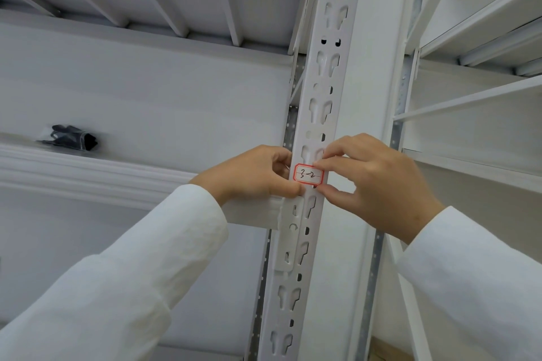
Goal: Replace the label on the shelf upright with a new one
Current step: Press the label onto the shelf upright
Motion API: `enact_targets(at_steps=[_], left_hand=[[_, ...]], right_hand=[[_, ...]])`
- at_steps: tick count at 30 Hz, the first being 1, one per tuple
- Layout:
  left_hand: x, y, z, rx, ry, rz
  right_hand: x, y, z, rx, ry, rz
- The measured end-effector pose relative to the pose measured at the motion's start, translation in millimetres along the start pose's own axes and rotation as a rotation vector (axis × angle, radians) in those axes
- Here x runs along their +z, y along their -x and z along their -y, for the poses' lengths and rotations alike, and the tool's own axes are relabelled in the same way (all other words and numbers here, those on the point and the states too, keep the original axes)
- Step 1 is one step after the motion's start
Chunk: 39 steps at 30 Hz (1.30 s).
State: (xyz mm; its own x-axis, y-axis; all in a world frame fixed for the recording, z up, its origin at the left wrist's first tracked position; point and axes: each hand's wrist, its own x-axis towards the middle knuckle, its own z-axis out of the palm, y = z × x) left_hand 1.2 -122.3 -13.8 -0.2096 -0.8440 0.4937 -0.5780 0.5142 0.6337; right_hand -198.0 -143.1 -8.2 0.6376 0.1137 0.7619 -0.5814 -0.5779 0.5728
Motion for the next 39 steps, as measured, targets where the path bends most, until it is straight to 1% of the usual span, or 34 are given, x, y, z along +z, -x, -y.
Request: enact_targets(at_steps=[8, 10, 11, 12, 14, 16, 17, 19, 20, 22, 23, 25, 27, 29, 31, 35, 39], left_hand=[[-1.1, 0.7, -1.4, 0.005, -0.008, 0.002], [-1.5, 1.1, -1.1, 0.007, -0.001, 0.006], [-1.5, 1.3, -1.2, 0.009, -0.003, 0.004], [-1.3, 2.0, -1.5, 0.011, -0.005, 0.003], [-0.8, 2.9, -2.0, 0.013, 0.001, 0.006], [-1.4, 3.4, -2.3, 0.009, 0.005, -0.003], [-2.6, 4.1, -2.8, 0.007, 0.009, -0.018], [-6.4, 5.9, -3.5, -0.003, 0.049, -0.059], [-8.3, 7.4, -3.9, -0.012, 0.088, -0.075], [-9.5, 11.8, -5.0, -0.029, 0.15, -0.125], [-8.7, 13.6, -5.0, -0.012, 0.153, -0.185], [-2.2, 17.8, -1.8, 0.073, 0.127, -0.382], [10.8, 23.9, 2.1, 0.174, 0.029, -0.599], [27.0, 29.1, 3.4, 0.236, -0.158, -0.748], [42.3, 30.4, -2.2, 0.237, -0.29, -0.795], [65.0, 20.1, -18.1, 0.141, -0.343, -0.749], [69.5, 17.1, -19.4, 0.067, -0.488, -0.744]], right_hand=[[1.8, 1.2, 0.8, -0.008, 0.015, 0.012], [0.9, -0.1, 2.2, 0.034, -0.001, 0.013], [1.0, -1.2, 5.2, 0.103, -0.043, -0.002], [1.2, -3.1, 9.5, 0.221, -0.135, -0.036], [3.4, -8.9, 20.1, 0.55, -0.455, -0.116], [7.0, -15.5, 30.2, 0.876, -0.747, -0.097], [10.0, -18.0, 32.8, 0.997, -0.87, -0.07], [16.3, -19.4, 35.2, 1.144, -1.111, -0.03], [19.5, -17.6, 36.0, 1.172, -1.199, -0.015], [23.9, -11.6, 38.2, 1.145, -1.259, 0.027], [25.0, -8.3, 38.9, 1.126, -1.286, 0.032], [27.1, -3.3, 38.8, 1.119, -1.39, 0.01], [30.1, -0.1, 37.2, 1.153, -1.475, -0.021], [32.6, 1.0, 36.6, 1.188, -1.52, -0.051], [35.7, 2.0, 36.1, 1.186, -1.552, -0.05], [35.7, 8.5, 27.0, 1.099, -1.629, 0.023], [36.7, 15.0, 18.1, 0.983, -1.667, 0.08]])
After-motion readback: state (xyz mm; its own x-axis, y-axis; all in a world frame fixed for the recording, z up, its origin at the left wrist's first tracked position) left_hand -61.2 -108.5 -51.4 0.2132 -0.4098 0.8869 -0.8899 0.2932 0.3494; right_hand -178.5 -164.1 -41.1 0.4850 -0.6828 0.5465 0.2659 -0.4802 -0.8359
